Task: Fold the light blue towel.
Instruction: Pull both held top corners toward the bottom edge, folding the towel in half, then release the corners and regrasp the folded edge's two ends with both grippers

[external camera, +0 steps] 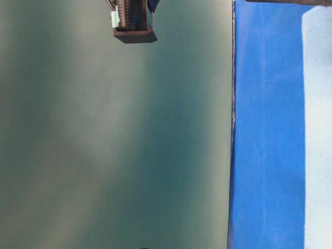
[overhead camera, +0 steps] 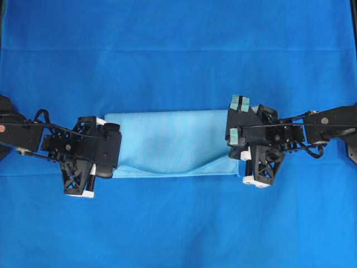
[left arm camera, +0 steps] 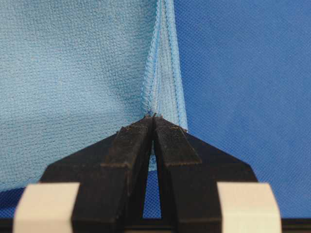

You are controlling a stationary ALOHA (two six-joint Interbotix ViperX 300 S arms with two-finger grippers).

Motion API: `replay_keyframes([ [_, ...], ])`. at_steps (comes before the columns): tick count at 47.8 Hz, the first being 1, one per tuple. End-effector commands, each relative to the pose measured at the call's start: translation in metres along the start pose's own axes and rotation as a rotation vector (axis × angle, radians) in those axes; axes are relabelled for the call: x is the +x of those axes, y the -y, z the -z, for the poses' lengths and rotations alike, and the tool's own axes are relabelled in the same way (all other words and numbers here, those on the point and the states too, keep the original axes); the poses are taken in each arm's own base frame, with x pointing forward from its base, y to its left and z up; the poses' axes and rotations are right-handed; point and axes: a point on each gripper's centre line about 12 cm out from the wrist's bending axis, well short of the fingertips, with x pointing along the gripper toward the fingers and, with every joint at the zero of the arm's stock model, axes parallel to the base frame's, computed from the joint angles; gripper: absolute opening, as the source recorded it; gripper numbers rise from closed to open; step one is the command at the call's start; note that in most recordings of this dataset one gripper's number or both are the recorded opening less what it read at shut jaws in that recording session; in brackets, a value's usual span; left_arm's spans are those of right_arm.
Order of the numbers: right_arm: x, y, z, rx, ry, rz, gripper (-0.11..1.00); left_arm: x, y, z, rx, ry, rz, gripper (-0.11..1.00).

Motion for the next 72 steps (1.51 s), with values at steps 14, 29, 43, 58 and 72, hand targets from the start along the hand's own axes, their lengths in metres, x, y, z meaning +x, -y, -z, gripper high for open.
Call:
replay_keyframes([
  [14, -0.008, -0.007, -0.018, 0.001, 0.076, -0.029, 0.15, -0.014, 0.004, -0.027, 0.016, 0.102, 0.012, 0.40],
  [29, -0.023, 0.017, -0.025, 0.004, 0.042, 0.045, 0.59, -0.043, -0.019, -0.029, 0.030, 0.156, -0.038, 0.77],
  [43, -0.030, 0.086, -0.034, 0.075, 0.071, 0.190, 0.59, -0.043, -0.077, -0.016, -0.070, 0.125, -0.168, 0.76],
  [58, -0.012, 0.103, -0.026, 0.084, 0.038, 0.219, 0.59, -0.028, -0.094, 0.000, -0.073, 0.118, -0.208, 0.76],
  [72, 0.010, 0.107, -0.005, 0.095, -0.026, 0.217, 0.59, -0.009, -0.104, 0.019, -0.101, 0.080, -0.224, 0.74],
])
